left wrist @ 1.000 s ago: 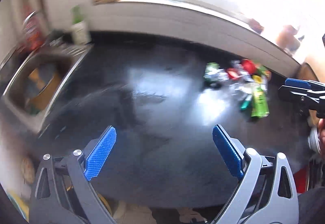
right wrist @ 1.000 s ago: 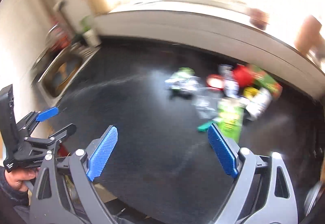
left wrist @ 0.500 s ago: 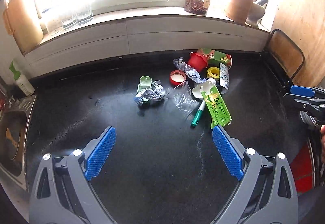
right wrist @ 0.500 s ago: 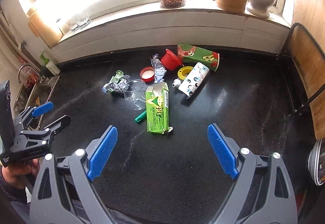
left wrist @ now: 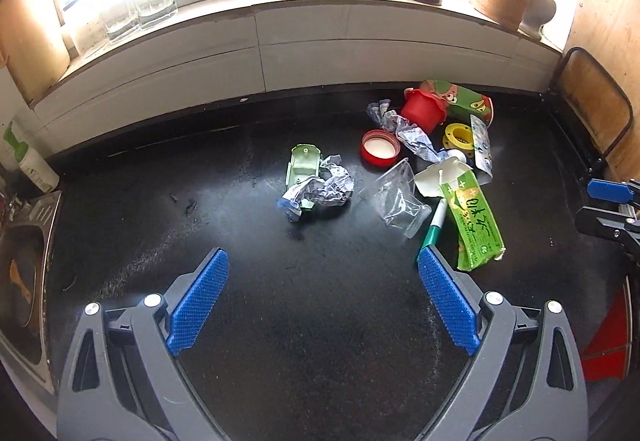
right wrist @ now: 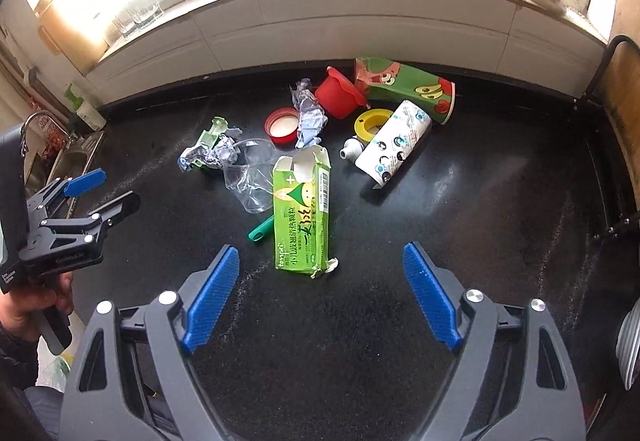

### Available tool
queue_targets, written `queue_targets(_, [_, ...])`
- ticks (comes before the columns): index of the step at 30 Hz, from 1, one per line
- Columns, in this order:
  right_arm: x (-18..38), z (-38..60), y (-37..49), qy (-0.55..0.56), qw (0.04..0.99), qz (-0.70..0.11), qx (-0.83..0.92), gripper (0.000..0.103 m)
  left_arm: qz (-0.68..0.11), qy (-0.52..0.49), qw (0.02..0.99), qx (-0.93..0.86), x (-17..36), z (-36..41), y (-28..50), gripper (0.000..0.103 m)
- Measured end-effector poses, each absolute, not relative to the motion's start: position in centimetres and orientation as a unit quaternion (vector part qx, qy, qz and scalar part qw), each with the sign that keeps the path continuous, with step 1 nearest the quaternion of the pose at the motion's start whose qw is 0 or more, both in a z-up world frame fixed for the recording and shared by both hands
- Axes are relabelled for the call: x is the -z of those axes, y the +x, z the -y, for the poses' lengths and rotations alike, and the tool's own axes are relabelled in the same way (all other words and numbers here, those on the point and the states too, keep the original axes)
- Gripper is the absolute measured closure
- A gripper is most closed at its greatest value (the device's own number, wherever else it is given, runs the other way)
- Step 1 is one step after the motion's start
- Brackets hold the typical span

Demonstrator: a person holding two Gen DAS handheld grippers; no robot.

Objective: Collect trash
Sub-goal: 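Return both tools to the countertop trash, then grasp the crumpled foil with the left tool while the right tool grasps the green carton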

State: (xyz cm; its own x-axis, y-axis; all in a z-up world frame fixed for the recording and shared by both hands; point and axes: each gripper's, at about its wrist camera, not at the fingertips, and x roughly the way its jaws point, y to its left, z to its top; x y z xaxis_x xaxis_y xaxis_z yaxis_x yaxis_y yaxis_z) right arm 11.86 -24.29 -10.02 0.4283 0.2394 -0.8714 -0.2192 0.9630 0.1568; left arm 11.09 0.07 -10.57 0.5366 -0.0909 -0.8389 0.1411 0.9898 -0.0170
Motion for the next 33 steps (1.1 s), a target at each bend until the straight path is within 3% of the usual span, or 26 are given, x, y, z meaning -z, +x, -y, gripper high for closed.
queue_targets(5, [13.1, 23.4, 14.3, 0.004, 0.828, -0.544, -0.136, 0.031, -0.481, 0.04, 0.873, 0.077, 13.1, -0.1, 14.5, 0.01])
queue_targets(13, [17.4, 22.1, 17.5, -0.003, 0.796, -0.589, -0.142, 0.049, -0.476, 0.109, 0.864, 0.124, 17.0, 2.3, 19.3, 0.016])
queue_targets(20, [18.9, 21.6, 19.5, -0.002, 0.774, -0.616, -0.148, 0.073, -0.492, 0.105, 0.851, 0.147, 18.7, 2.0, 21.6, 0.05])
queue_targets(22, [19.2, 21.4, 19.8, 0.0, 0.768, -0.622, -0.155, 0.086, -0.502, 0.1, 0.845, 0.155, 18.9, 2.0, 21.8, 0.061])
queue_targets(26, [18.8, 21.1, 20.1, 0.009, 0.767, -0.618, -0.172, 0.092, -0.517, 0.082, 0.836, 0.167, 19.0, 2.0, 21.9, 0.079])
queue_targets(33, [16.2, 21.0, 19.9, 0.022, 0.781, -0.598, -0.18, 0.094, -0.513, 0.053, 0.838, 0.177, 16.8, 2.3, 20.6, 0.085])
